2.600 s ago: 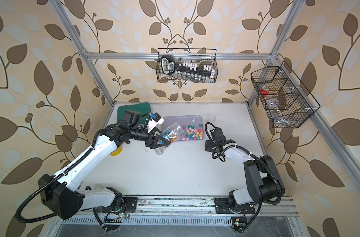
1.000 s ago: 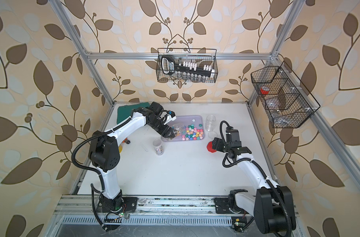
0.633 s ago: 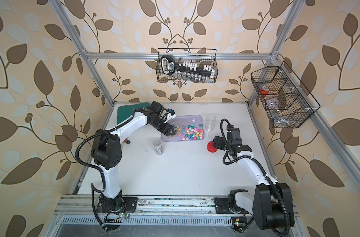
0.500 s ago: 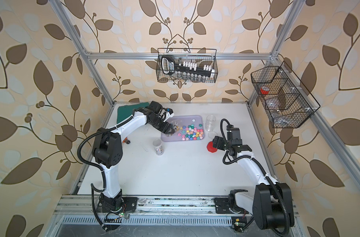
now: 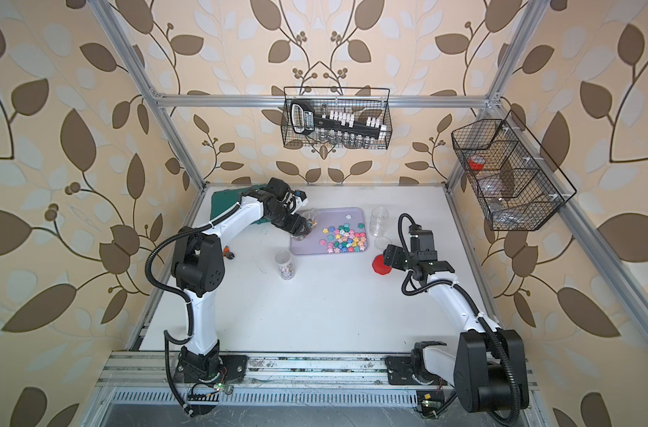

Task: Pour the candies out of the jar
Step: 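Pour the candies out of the jar onto the tray.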

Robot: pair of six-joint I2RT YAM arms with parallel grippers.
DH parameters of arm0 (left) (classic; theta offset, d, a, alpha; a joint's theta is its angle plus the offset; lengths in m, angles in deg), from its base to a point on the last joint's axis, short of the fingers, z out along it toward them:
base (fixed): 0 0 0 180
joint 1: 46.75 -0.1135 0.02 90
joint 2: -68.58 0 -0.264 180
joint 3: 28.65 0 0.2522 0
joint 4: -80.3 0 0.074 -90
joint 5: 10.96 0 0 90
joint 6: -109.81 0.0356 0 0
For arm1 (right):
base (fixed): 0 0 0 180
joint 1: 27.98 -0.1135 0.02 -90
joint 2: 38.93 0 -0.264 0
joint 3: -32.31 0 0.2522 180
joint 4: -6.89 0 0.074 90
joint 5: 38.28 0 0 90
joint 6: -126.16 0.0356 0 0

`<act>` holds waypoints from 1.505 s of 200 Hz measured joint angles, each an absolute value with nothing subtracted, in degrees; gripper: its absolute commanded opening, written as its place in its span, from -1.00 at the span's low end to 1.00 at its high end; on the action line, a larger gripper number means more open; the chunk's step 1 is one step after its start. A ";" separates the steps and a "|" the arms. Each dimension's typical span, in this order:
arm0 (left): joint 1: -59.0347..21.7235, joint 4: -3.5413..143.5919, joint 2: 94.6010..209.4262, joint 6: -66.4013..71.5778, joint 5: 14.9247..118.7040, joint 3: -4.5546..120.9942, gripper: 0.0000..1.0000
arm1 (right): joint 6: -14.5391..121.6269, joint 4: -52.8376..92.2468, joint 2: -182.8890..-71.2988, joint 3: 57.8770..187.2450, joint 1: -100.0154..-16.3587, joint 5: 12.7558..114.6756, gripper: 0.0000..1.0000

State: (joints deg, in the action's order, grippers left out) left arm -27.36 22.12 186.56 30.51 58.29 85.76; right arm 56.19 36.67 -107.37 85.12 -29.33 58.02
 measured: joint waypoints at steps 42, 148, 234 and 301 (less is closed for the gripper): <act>-27.36 19.23 188.09 31.08 61.83 86.17 0.38 | 56.19 36.64 -107.37 85.12 -29.29 58.39 0.77; -27.33 11.58 189.09 32.85 67.34 92.18 0.38 | 56.17 36.23 -108.34 85.12 -28.67 59.14 0.77; -25.35 5.84 189.11 35.58 73.68 94.26 0.40 | 56.19 35.86 -108.88 85.12 -28.56 60.21 0.77; -23.44 3.63 189.81 36.61 76.93 96.40 0.40 | 56.19 35.84 -109.14 85.12 -28.32 60.73 0.77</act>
State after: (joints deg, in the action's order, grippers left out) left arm -23.44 3.63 189.81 36.61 76.93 96.40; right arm 56.19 35.84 -109.14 85.12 -28.32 60.73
